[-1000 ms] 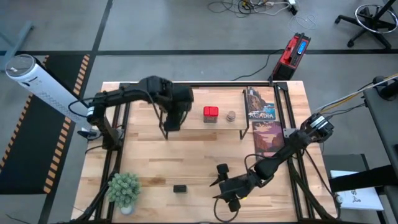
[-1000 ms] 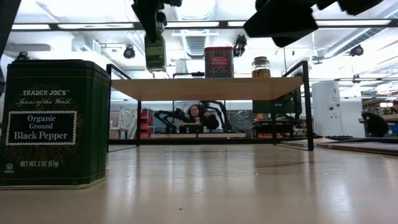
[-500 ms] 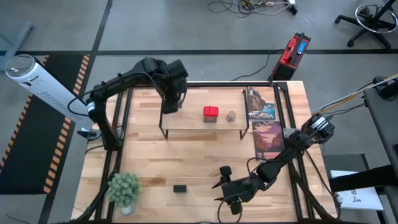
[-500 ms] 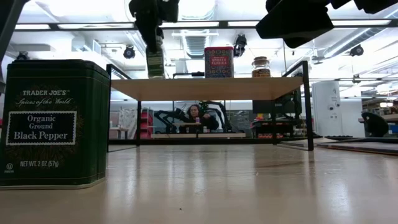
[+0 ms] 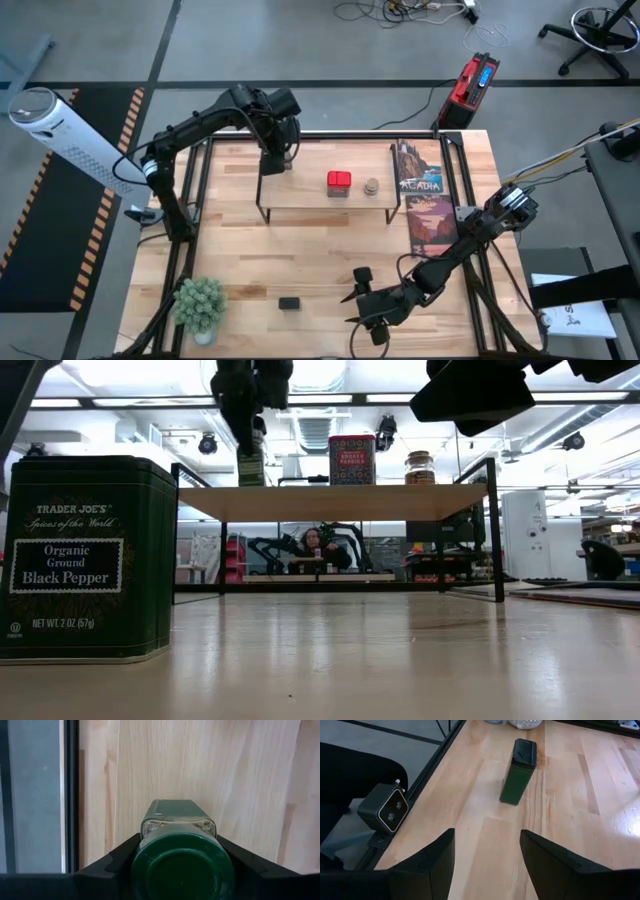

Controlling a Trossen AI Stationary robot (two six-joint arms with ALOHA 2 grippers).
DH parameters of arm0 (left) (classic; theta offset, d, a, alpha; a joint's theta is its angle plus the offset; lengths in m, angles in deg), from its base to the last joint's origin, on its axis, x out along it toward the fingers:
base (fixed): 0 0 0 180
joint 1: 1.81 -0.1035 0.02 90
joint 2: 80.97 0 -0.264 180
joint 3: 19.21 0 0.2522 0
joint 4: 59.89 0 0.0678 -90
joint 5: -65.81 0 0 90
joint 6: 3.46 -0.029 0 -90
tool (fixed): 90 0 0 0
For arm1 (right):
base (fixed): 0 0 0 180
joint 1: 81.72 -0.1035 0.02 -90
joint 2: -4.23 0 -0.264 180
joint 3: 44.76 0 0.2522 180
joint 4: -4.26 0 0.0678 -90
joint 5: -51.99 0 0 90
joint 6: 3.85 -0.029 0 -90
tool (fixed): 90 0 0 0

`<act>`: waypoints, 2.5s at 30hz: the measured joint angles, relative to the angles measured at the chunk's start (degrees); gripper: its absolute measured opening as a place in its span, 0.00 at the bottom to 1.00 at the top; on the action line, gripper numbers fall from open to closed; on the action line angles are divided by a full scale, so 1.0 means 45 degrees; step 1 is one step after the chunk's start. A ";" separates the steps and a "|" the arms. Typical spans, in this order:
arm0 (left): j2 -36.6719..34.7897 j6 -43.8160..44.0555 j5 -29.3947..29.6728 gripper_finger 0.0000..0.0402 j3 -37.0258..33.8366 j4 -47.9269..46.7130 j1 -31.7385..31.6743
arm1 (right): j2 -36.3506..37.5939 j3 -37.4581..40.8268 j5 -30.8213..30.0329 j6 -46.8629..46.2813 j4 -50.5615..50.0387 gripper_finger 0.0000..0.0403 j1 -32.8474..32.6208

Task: Shelf spices
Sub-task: Put the green seasoning bottle on the shelf, then put the black seasoning can on the shelf

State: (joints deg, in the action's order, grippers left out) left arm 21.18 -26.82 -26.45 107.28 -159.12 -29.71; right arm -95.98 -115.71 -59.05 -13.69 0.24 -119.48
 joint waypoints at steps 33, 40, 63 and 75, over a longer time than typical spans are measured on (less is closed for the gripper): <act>0.0641 -0.0393 0.0408 0.60 -0.0005 0.0078 -0.0238 | -0.0015 0.0000 0.0005 -0.0005 -0.0005 0.49 0.0000; 0.0576 -0.0422 0.0411 0.61 -0.0005 0.0084 -0.0228 | -0.0018 0.0000 0.0002 0.0049 -0.0005 0.49 0.0000; 0.0408 -0.0206 0.0820 0.66 0.1729 -0.0248 0.0283 | -0.0018 0.0000 0.0000 0.0189 -0.0005 0.49 0.0010; 0.0087 0.0806 0.1179 0.66 0.4974 -0.0972 0.1771 | -0.0018 0.0019 -0.0010 0.0189 -0.0020 0.49 0.0019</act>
State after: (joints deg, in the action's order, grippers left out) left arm 21.58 -23.19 -21.15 129.66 -163.49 -21.74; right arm -96.06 -115.63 -59.09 -12.84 0.15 -119.39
